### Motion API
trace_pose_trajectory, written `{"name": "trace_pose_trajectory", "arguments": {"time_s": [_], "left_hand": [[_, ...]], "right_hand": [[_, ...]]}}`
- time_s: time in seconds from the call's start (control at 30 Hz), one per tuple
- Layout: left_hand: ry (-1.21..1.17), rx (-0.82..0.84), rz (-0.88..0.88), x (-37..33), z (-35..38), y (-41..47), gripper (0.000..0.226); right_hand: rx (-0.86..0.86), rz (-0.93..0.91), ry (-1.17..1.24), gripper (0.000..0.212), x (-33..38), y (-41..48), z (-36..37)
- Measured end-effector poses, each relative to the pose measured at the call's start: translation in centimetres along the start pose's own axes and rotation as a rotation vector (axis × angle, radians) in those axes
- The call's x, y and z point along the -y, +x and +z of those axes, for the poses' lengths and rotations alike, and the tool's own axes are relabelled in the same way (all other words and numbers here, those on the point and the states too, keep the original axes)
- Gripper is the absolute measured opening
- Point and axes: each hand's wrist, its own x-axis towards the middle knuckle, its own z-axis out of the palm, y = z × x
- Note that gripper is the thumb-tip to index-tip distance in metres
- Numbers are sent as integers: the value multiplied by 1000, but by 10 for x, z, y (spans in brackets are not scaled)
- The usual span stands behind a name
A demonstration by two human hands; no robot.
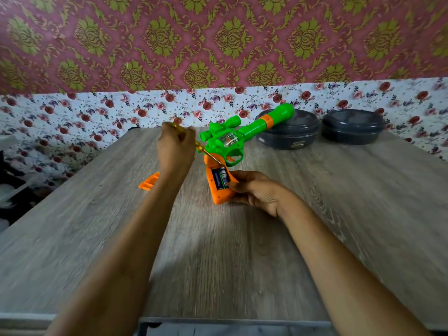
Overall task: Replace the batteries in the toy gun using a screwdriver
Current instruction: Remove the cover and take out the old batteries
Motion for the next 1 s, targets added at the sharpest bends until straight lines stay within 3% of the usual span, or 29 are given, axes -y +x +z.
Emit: {"name": "trace_pose_trajectory", "arguments": {"time_s": [0.1, 0.2, 0.3, 0.43, 0.7, 0.77, 0.9, 1.0], "left_hand": [[-55, 29, -201, 10, -1, -6, 21], [-212, -3, -248, 10, -3, -10, 20], [-248, -58, -46, 3, -11, -12, 24], [-10, -82, 296, 1, -11, -21, 21], [25, -21, 391, -2, -9, -28, 23], [1, -31, 308, 1, -8, -23, 22], [-232, -32, -170, 17, -7, -10, 23], [-331, 4, -360, 27, -7, -8, 24]], "right_hand": [[-3, -1, -8, 39, 1, -1, 2], [-1, 2, -15, 38, 1, -2, 2], [7, 5, -21, 39, 2, -3, 2], [10, 1, -39, 38, 2, -2, 2], [9, 3, -37, 36, 1, -1, 2], [13, 3, -40, 37, 1, -2, 2], [25, 2, -12, 39, 0, -1, 1], [54, 3, 14, 38, 0, -2, 1]]}}
